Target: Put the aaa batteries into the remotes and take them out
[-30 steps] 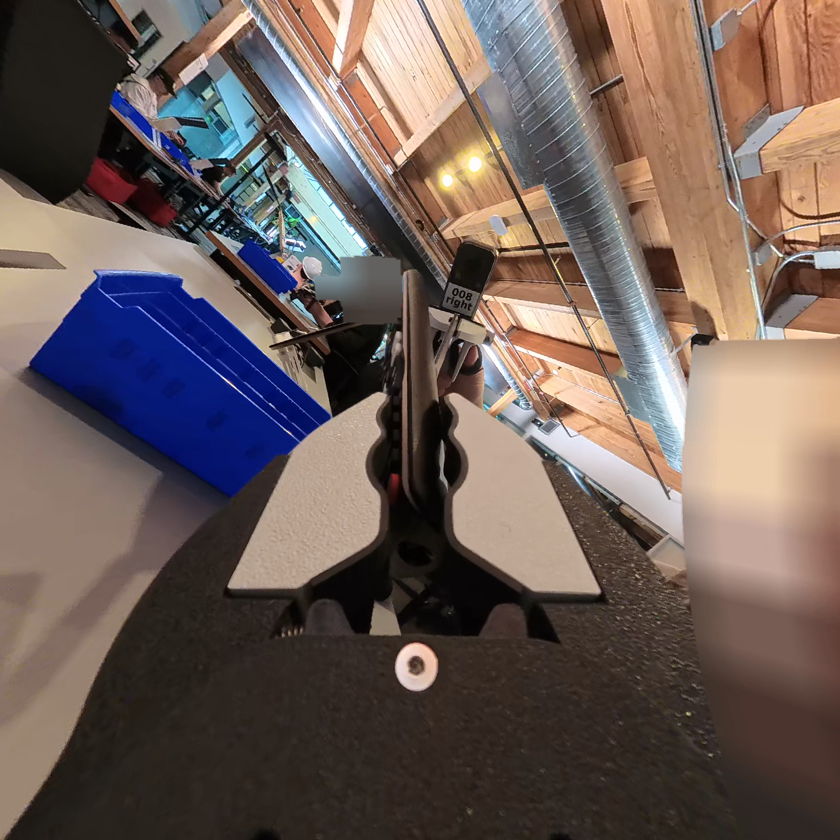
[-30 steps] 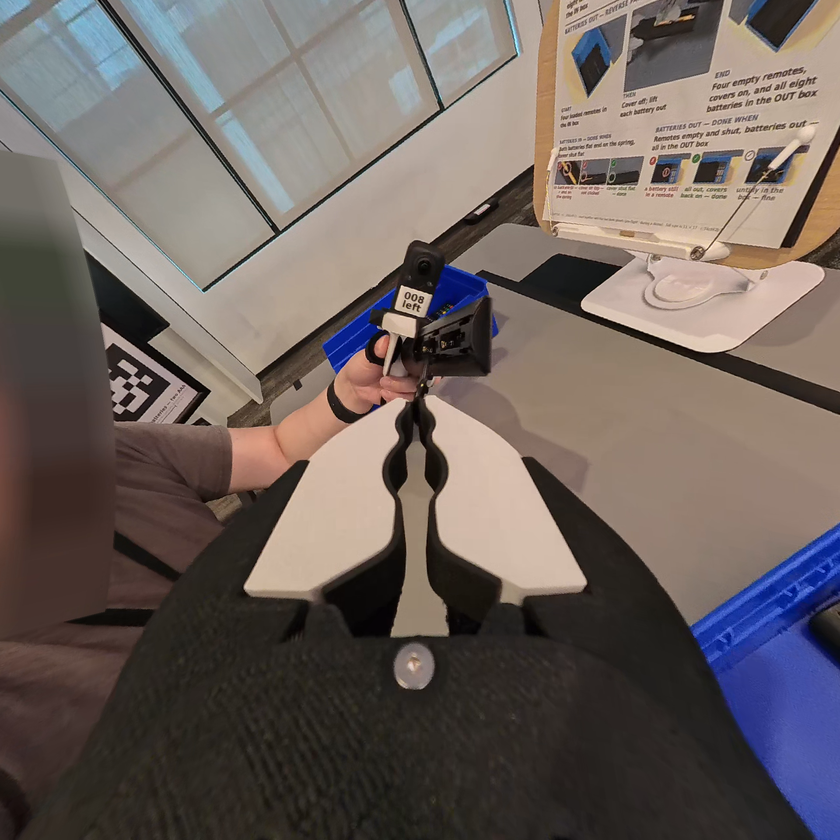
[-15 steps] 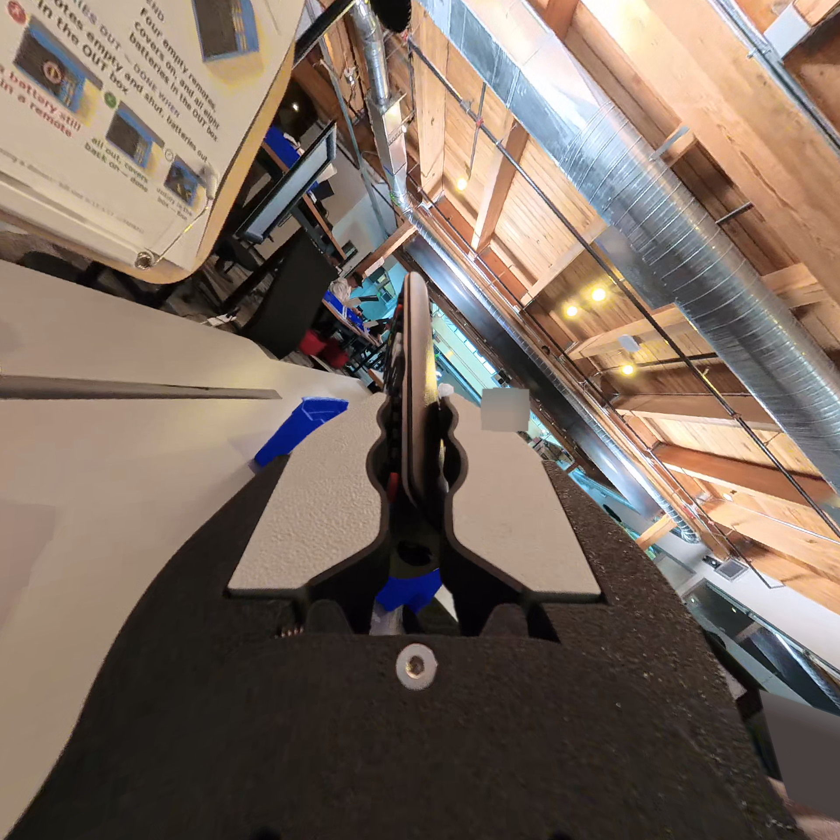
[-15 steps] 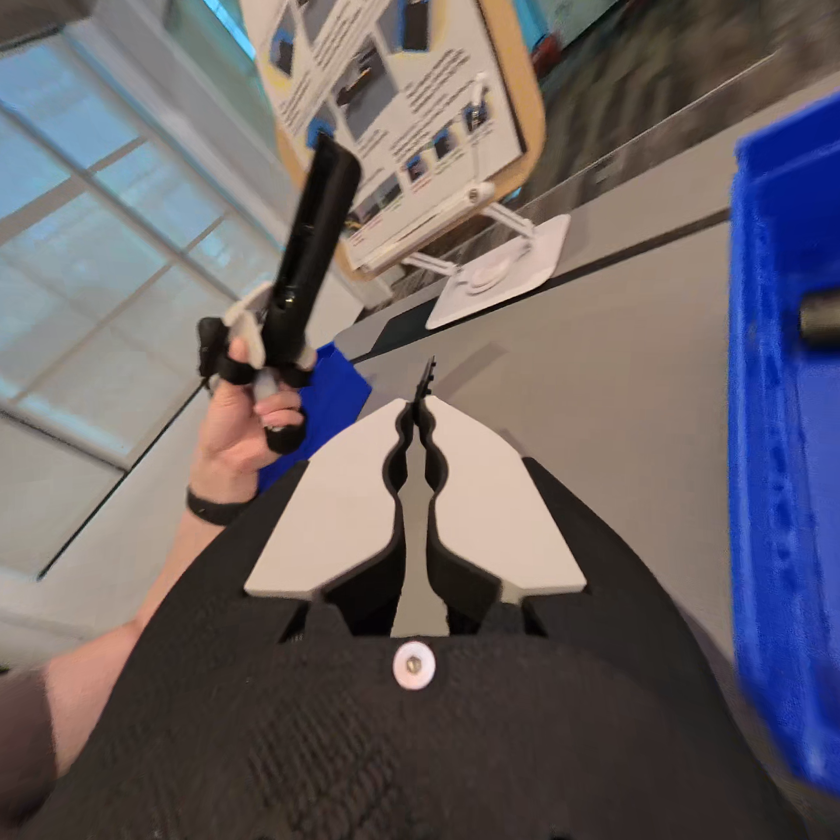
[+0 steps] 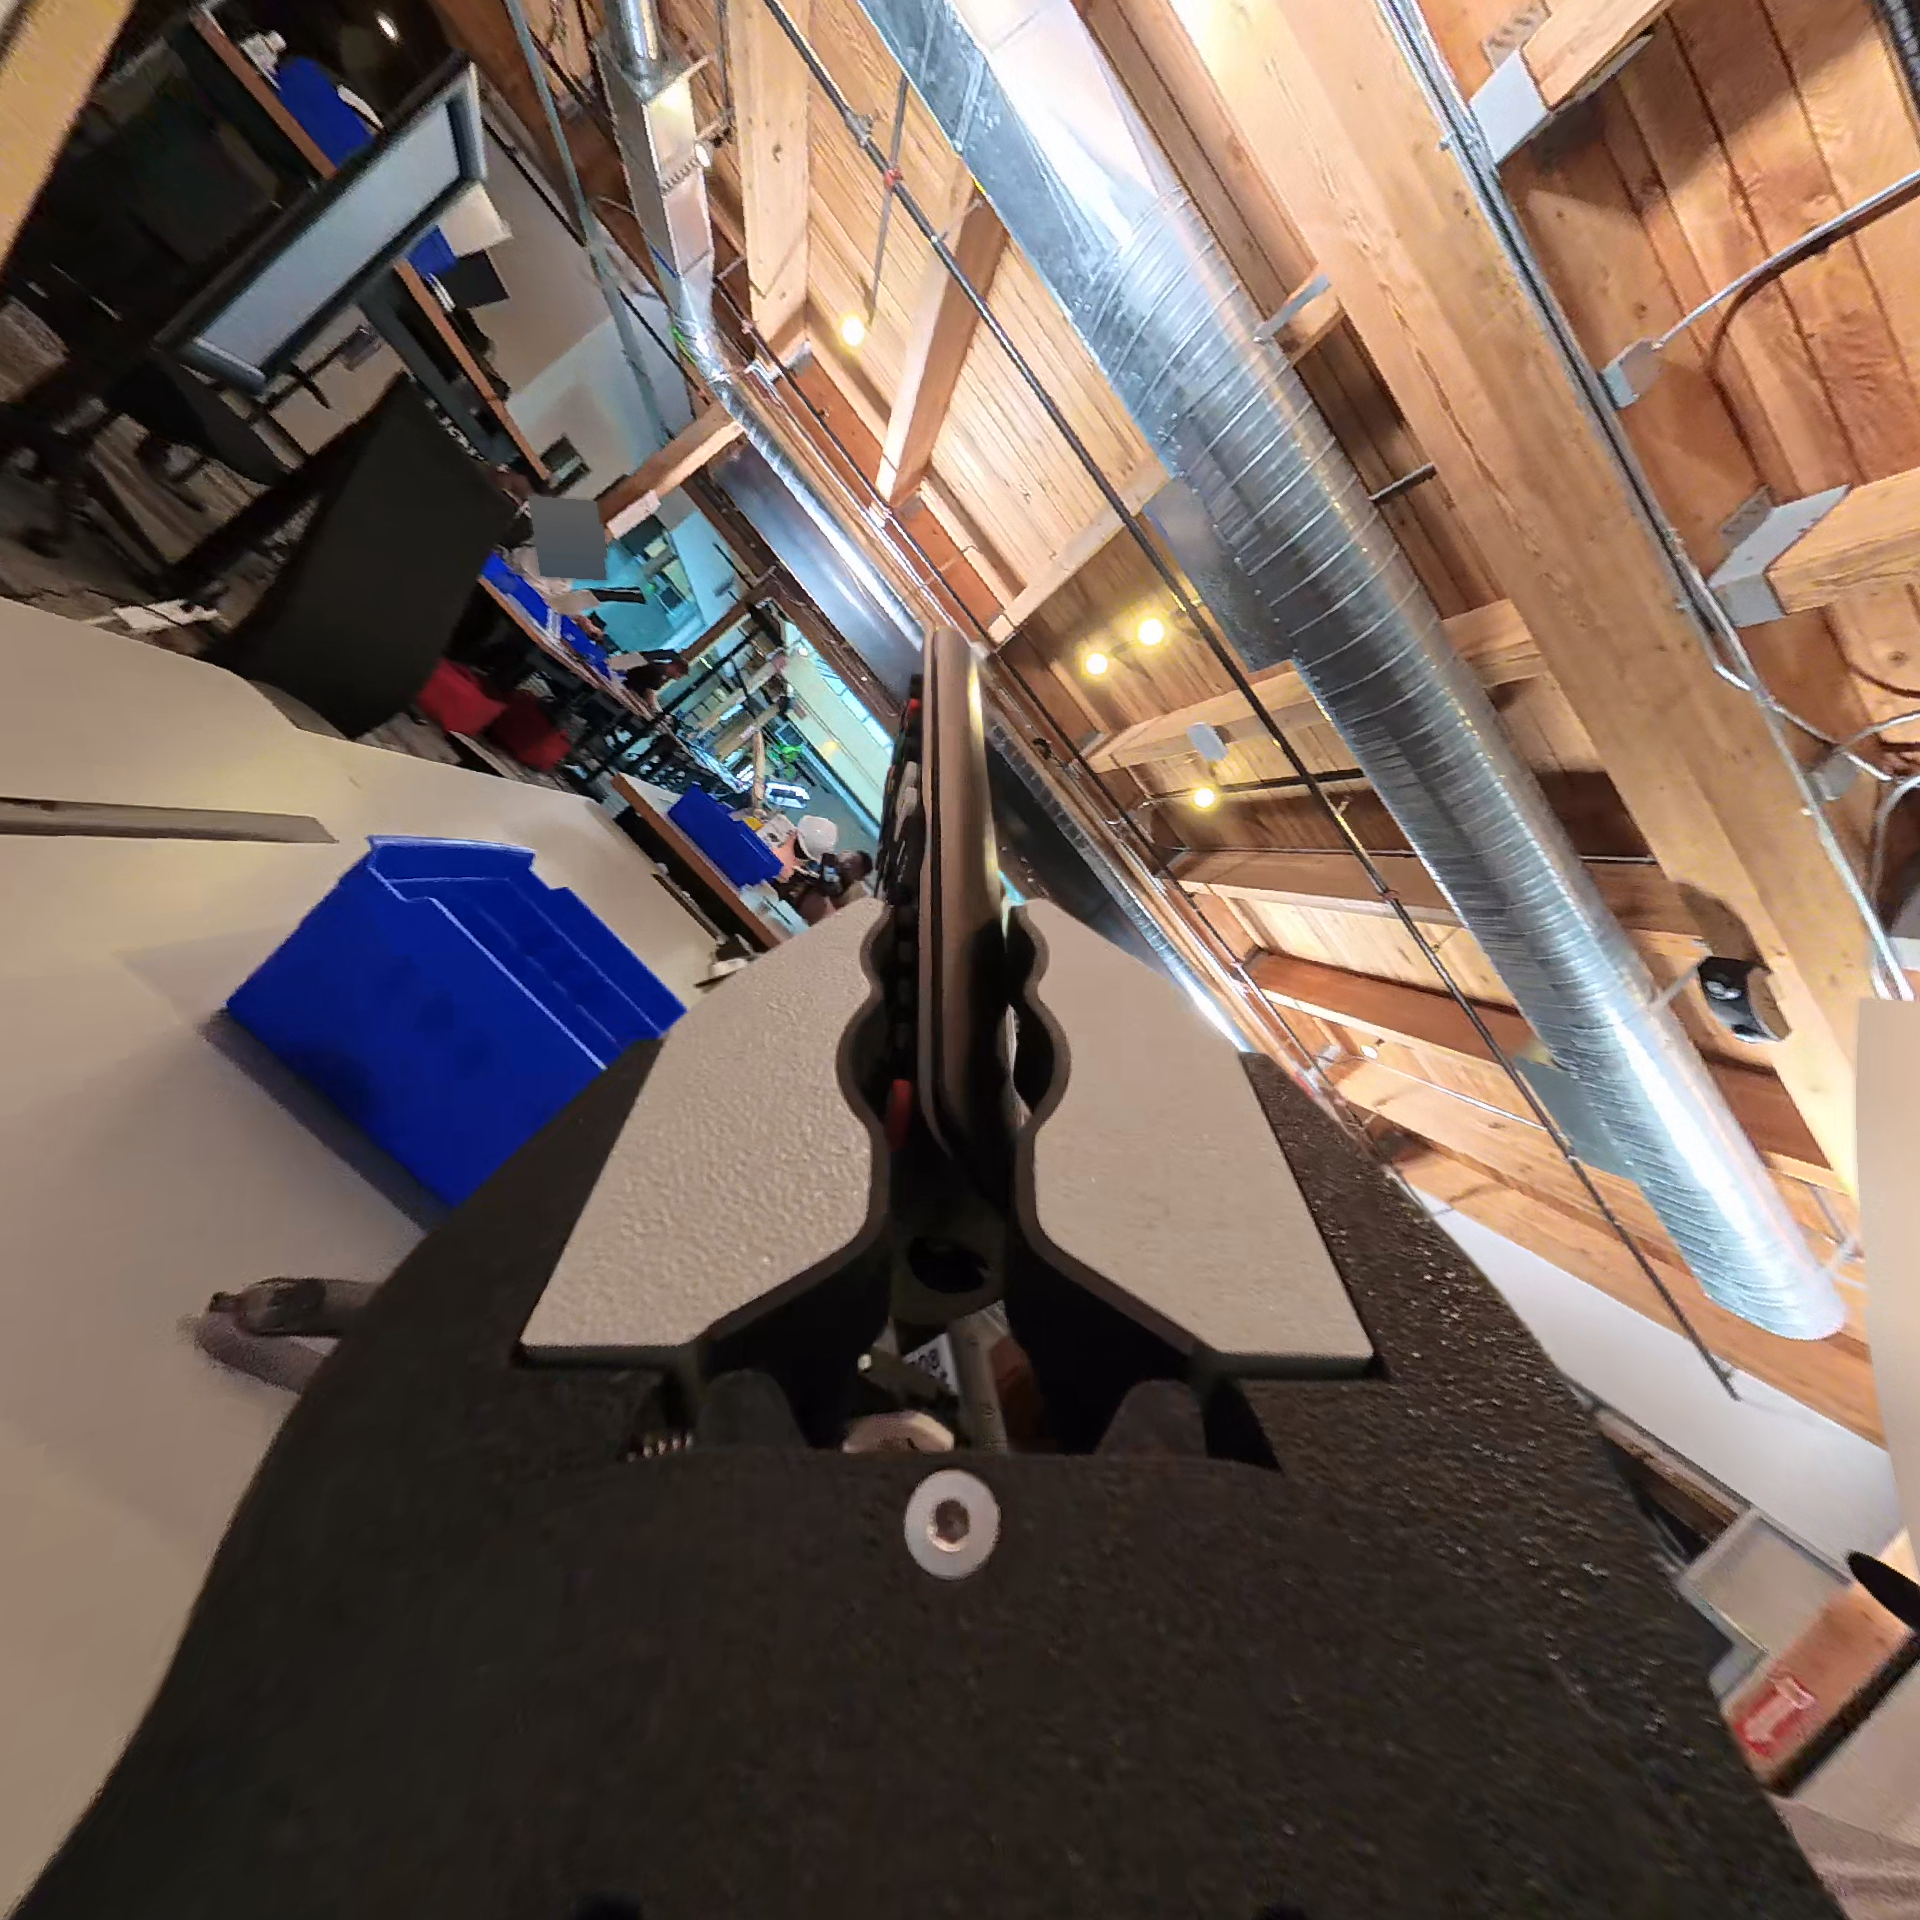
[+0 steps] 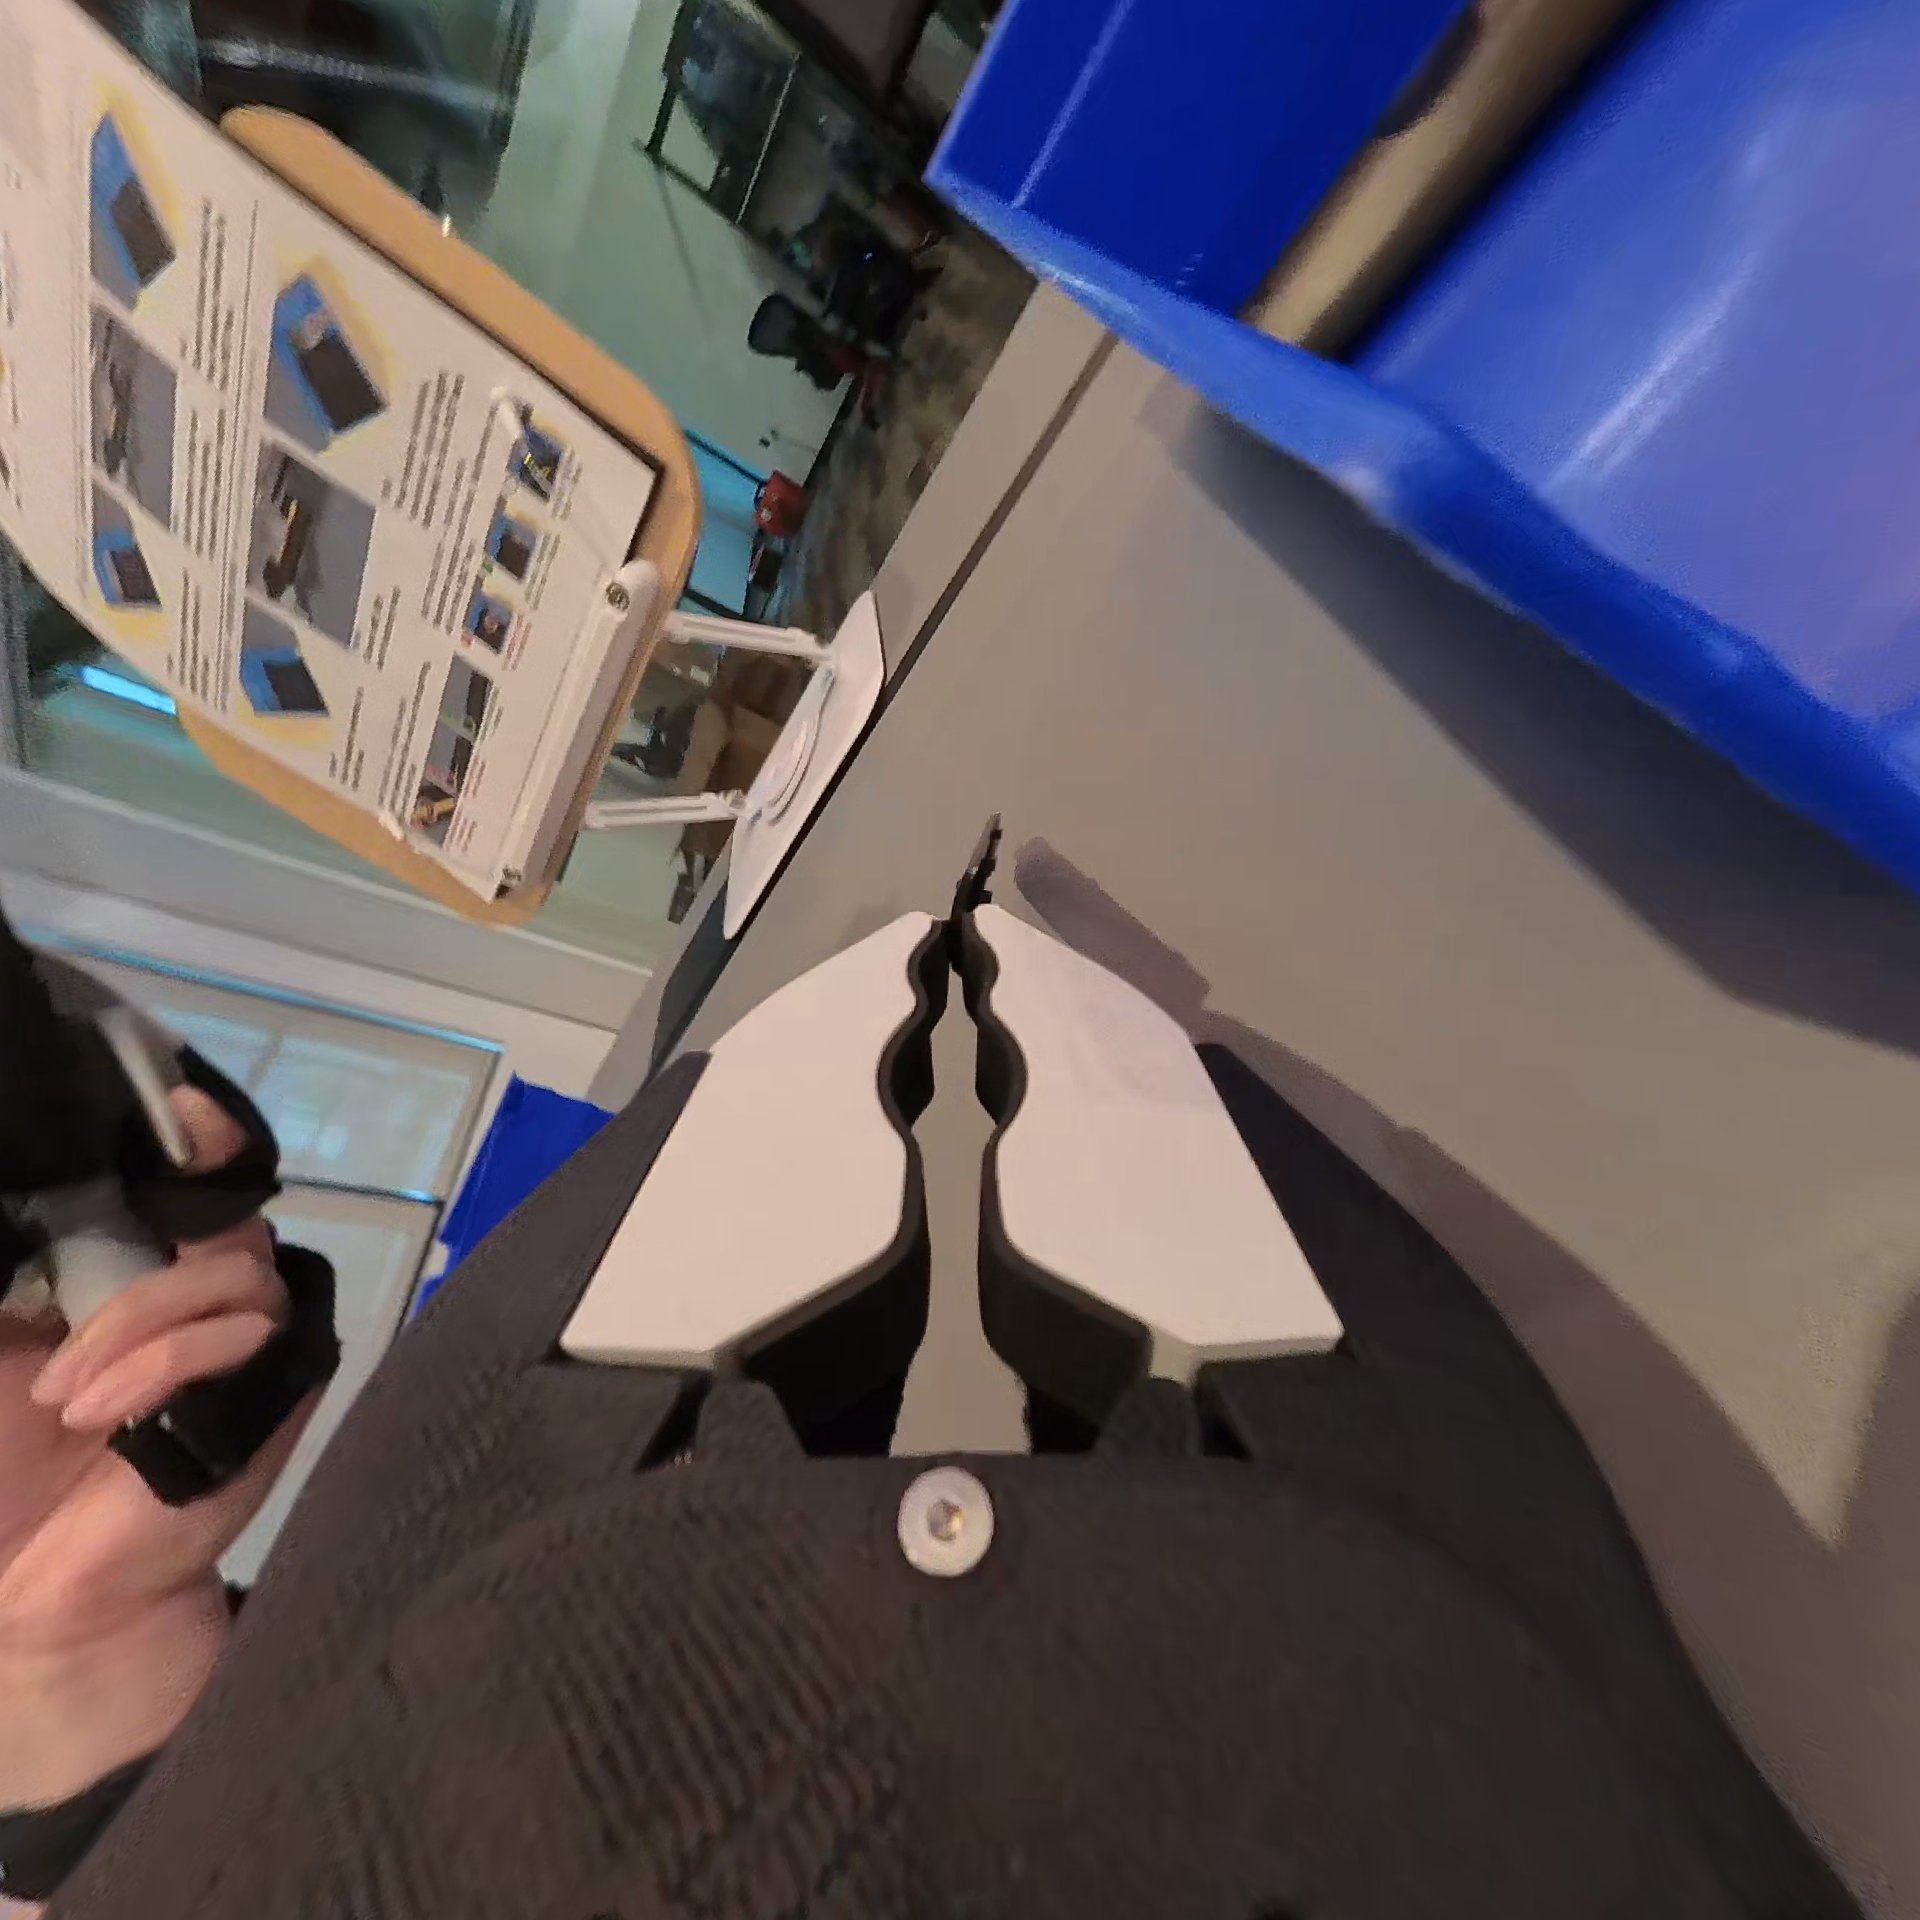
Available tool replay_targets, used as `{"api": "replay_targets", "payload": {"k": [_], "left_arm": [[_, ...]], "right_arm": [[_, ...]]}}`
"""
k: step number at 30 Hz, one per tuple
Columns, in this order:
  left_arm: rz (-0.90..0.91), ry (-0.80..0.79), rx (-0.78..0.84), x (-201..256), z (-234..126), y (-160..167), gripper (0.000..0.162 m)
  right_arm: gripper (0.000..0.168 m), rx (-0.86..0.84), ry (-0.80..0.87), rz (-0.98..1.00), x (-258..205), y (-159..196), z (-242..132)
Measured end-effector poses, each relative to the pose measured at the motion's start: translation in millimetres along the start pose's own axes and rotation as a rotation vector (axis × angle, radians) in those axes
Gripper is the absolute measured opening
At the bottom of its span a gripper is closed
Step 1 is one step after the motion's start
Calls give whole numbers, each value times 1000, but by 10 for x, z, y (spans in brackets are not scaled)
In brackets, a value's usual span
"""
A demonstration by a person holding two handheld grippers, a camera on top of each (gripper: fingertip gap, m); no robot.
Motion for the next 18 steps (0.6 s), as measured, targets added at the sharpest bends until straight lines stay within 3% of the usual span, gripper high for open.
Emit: {"api": "replay_targets", "payload": {"k": [11, 18], "left_arm": [[-53, 60, 21, 123, -15, -67, 19], [-65, 62, 13, 103, -4, -40, 19]], "right_arm": [[5, -55, 106, 169, 254, 256, -3], [38, -40, 164, 200, 313, 260, -121]]}}
Point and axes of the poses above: each gripper's, where its closed fingertips meet, z out along the fingers, y out of its underside, x = y × z across the jaws, the point moved 1 cm from there along -z, back along the fingers, and after that the axes turned 5 degrees about y, right-handed, at the moved point
